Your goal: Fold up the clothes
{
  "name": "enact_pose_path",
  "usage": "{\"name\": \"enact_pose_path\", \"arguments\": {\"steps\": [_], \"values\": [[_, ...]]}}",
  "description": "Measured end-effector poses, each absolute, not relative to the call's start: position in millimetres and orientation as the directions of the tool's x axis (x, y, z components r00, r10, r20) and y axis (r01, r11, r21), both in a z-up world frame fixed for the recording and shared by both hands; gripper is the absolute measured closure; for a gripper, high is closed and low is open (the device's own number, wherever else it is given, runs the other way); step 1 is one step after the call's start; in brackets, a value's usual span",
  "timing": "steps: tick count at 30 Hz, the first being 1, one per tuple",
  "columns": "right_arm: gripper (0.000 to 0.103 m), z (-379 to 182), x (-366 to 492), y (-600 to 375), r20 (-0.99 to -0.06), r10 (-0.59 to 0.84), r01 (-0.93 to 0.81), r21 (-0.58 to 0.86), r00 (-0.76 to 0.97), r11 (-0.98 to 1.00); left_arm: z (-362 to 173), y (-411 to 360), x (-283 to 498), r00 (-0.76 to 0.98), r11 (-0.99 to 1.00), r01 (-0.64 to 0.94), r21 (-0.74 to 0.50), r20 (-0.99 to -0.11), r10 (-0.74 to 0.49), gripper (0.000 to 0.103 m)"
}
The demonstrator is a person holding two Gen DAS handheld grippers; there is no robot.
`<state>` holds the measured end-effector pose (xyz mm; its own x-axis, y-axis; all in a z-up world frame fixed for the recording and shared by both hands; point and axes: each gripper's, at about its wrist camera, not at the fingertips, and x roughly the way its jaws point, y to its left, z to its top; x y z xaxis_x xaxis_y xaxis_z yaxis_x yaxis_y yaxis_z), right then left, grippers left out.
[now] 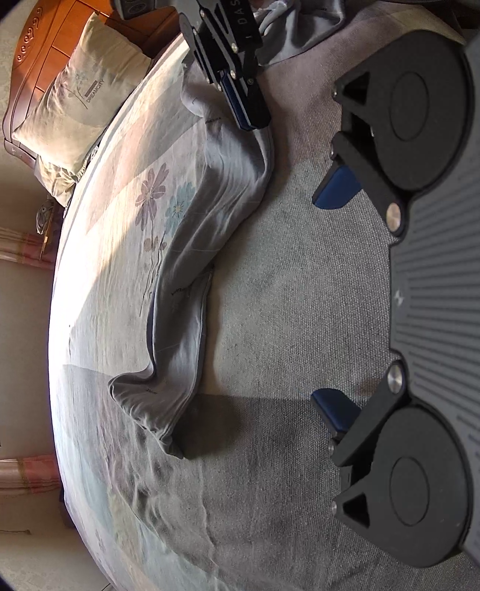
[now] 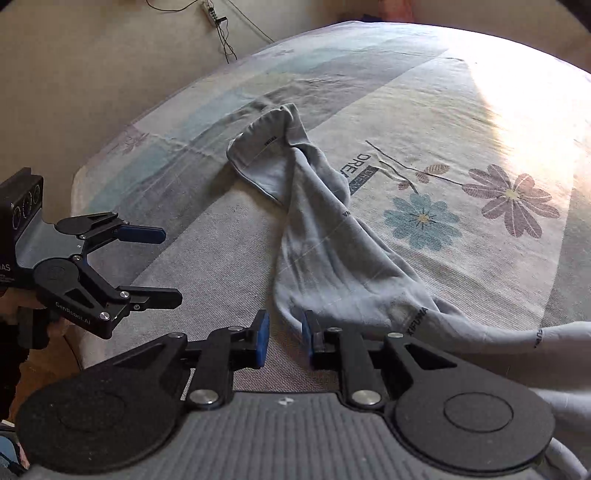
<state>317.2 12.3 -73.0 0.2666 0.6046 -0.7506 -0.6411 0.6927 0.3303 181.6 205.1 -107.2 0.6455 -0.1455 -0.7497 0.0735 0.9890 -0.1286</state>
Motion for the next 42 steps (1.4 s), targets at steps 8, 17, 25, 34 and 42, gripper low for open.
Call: {"name": "enact_pose_path", "arguments": {"steps": [8,17,25,34,42], "values": [[0.066,-110,306,-21,-0.683,0.660,-0.483,0.484,0.314,0.730,-115,201,185,0.656,0.993,0.079,-0.092,-0.745,-0.121,0.001],[0.038,-120,286,-29,-0.567,0.726,-0.425,0.589,0.390,0.688,-112,196,197,0.609,0.996,0.053,-0.067,-0.789,-0.085,0.001],[0.003,-122,272,-25,-0.512,0.777,-0.498,0.598,0.365,0.628,-111,195,212,0.574,0.997,-0.043,-0.065,-0.818,-0.028,0.000],[0.000,-113,298,-11,-0.598,0.763,-0.473,0.614,0.246,0.633,-105,208,234,0.503,0.975,-0.170,-0.143,-0.863,-0.039,0.001],[0.000,-97,302,38,-0.825,0.545,-0.543,0.392,0.151,0.743,-102,230,252,0.444,0.931,-0.254,-0.261,-0.887,-0.128,0.001]]}}
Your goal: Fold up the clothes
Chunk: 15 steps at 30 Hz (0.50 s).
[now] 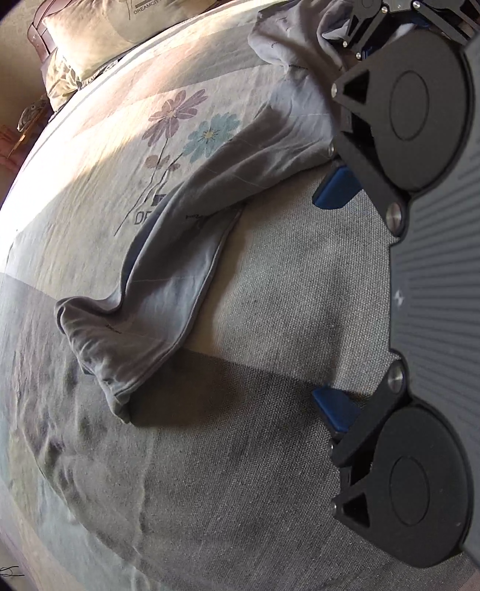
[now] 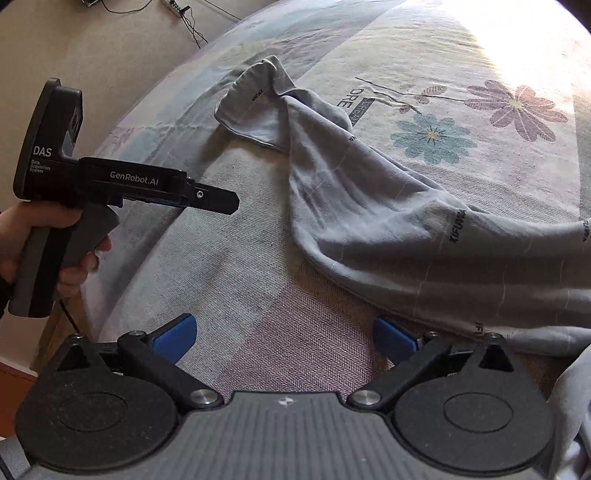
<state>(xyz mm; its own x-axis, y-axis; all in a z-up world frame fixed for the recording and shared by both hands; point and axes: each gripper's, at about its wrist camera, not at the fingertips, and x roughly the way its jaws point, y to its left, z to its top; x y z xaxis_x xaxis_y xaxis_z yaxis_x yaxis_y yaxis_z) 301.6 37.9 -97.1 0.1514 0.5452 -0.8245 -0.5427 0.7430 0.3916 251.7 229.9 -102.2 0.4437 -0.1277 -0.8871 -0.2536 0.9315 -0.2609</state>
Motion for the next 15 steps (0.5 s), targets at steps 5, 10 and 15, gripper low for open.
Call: {"name": "enact_pose_path", "arguments": {"steps": [5,10,15], "values": [[0.000,-75,303,56,-0.942,0.334,-0.418,0.293,0.027,0.860,-102,223,267,0.354,0.960,-0.190,-0.204,-0.927,-0.127,0.001],[0.000,-36,296,53,-0.916,0.398,-0.265,0.373,0.047,0.889,-101,223,280,0.269,0.973,-0.124,-0.196,-0.950,-0.157,0.000],[0.000,-36,302,54,-0.884,0.464,-0.189,0.445,0.065,0.875,-85,231,280,0.281,0.964,-0.151,-0.221,-0.944,-0.172,0.002]]}}
